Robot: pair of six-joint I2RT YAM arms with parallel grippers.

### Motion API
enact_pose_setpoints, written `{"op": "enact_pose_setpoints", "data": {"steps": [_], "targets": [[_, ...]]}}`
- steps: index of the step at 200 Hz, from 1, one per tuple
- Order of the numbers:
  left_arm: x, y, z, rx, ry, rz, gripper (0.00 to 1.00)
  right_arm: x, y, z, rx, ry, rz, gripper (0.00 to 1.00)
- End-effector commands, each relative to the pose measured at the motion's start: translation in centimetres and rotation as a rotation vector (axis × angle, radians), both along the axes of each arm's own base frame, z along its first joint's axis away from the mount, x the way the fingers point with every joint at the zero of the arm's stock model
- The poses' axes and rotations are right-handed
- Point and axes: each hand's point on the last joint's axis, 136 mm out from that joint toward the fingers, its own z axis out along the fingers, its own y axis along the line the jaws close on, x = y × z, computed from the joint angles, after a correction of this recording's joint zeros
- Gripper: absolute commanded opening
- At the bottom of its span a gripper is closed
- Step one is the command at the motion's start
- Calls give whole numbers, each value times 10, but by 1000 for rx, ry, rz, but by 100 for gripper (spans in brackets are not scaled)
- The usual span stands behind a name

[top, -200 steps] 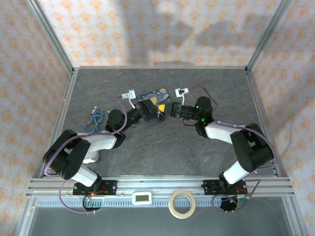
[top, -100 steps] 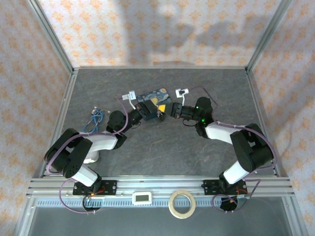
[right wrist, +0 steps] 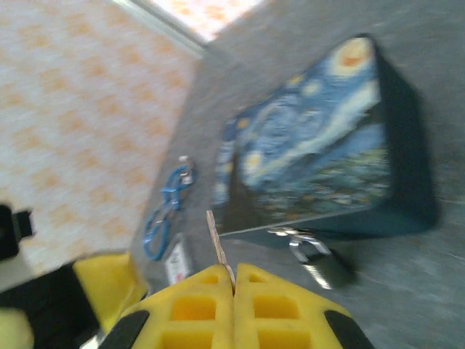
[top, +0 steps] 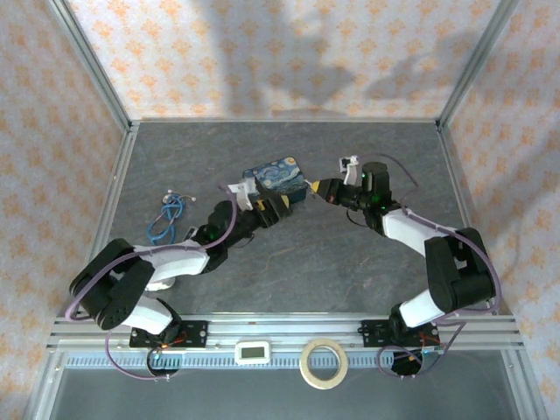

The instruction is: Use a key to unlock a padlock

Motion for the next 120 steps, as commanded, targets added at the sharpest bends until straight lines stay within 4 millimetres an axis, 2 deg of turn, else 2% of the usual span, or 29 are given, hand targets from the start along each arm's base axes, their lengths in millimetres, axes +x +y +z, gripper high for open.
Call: {"op": "enact_pose_setpoints", "data": {"steps": [1, 30, 55, 76, 120], "targets": [[6, -2, -42, 100, 113, 64, 60, 3, -17, -15, -119, 14, -82, 0], [24, -3, -67, 185, 177, 127, 60, 3, -23, -19, -152, 18, -107, 0], [43, -1, -70, 244, 155, 170, 63, 0, -27, -19, -168, 10, -128, 0], [56, 4, -82, 274, 190, 199, 65, -3, -30, -16, -168, -1, -137, 0], [68, 7, -106, 299, 231, 258, 64, -7, -29, -6, -140, -30, -133, 0]]}}
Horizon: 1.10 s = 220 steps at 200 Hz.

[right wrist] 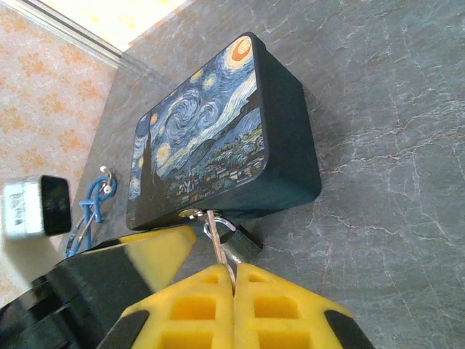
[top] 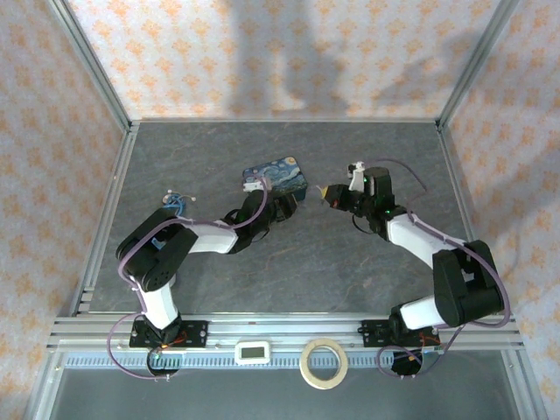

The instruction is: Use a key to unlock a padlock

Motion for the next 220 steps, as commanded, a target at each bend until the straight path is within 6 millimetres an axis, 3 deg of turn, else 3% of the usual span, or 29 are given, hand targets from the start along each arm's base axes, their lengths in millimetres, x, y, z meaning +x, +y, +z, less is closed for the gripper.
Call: {"op": "enact_pose_setpoints", "data": {"steps": [1, 36, 38, 45, 87, 151, 201, 220], "targets": [[7, 8, -20, 50, 36, 58, 64, 0, -2, 9, -2, -45, -9, 0], [8, -1, -30, 31, 54, 73, 63, -1, 0, 9, 18, -44, -2, 0], [7, 0, -40, 46, 70, 76, 63, -1, 1, 9, 20, -43, -1, 0], [8, 1, -46, 55, 76, 81, 63, -1, 1, 9, 24, -43, -1, 0], [20, -2, -51, 58, 56, 111, 60, -2, 2, 7, 34, -37, 2, 0], [23, 2, -67, 82, 69, 131, 27, -5, 1, 1, 31, -21, -2, 0], [18, 0, -55, 16, 64, 79, 4, -16, 2, -26, 45, 52, 6, 0], [15, 1, -47, -54, 72, 59, 0, -21, 4, -32, 64, 72, 22, 0]]}}
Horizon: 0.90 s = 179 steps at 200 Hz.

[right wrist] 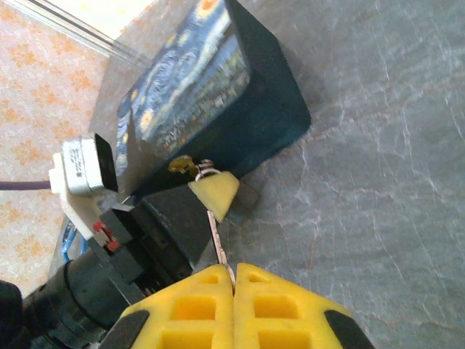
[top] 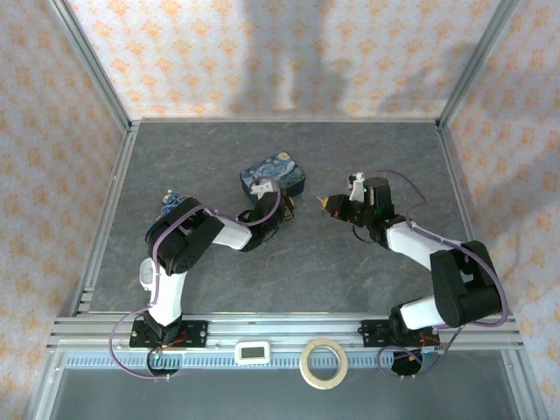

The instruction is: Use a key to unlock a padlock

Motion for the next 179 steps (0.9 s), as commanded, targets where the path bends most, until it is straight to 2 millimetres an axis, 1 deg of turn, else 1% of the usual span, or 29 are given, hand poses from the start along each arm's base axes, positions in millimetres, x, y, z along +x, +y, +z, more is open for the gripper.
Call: {"op": "enact_pose_setpoints", "data": {"steps": [1, 28, 40, 63, 97, 122, 138, 140, 144, 157, 179], "targets": [[-11, 11, -8, -46, 63, -20, 0, -3, 6, -2, 44, 2, 22, 0], [-16, 9, 9, -197, 65, -57, 0, -9, 13, -9, 92, 31, 51, 0], [-18, 7, 20, -279, 60, -72, 0, -12, 16, -11, 126, 47, 61, 0], [-22, 6, 37, -422, 50, -95, 0, -15, 24, -9, 202, 60, 90, 0], [-26, 3, 56, -564, 39, -126, 0, -20, 38, -8, 286, 79, 136, 0], [-28, -2, 68, -623, 24, -151, 0, -21, 47, -8, 316, 79, 153, 0], [-28, -1, 70, -631, 23, -150, 0, -19, 51, -6, 332, 77, 157, 0], [-28, -1, 80, -641, 5, -156, 0, -20, 52, -6, 334, 77, 159, 0], [-28, -1, 84, -646, -5, -158, 0, -19, 52, -5, 340, 75, 161, 0], [-28, -1, 89, -655, -15, -161, 0, -18, 56, -3, 358, 74, 166, 0], [-29, -1, 95, -660, -28, -163, 0, -17, 61, -6, 375, 85, 175, 0]]}}
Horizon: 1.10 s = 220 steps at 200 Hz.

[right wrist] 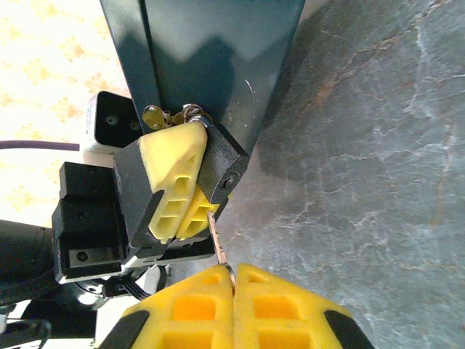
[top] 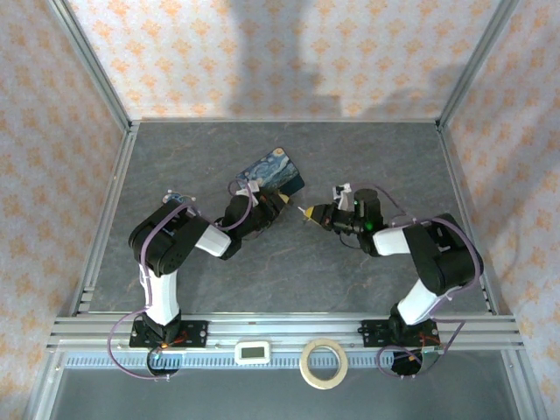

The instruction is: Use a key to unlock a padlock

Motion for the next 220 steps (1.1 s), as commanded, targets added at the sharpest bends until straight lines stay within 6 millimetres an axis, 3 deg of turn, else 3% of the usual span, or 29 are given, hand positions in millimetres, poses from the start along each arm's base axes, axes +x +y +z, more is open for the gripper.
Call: {"op": "enact_pose_setpoints", "data": {"steps": [1, 88, 118, 220], "targets": [[-2, -5, 43, -96, -89, -22, 0, 3, 9, 13, 59, -37, 20, 0], [-4, -3, 38, -103, -86, -16, 0, 9, 21, 17, 100, -49, 24, 0], [-4, -4, 41, -114, -92, -17, 0, 11, 21, 11, 90, -41, 11, 0], [-7, -11, 38, -124, -84, -34, 0, 12, 24, 22, 120, -68, 24, 0]]}}
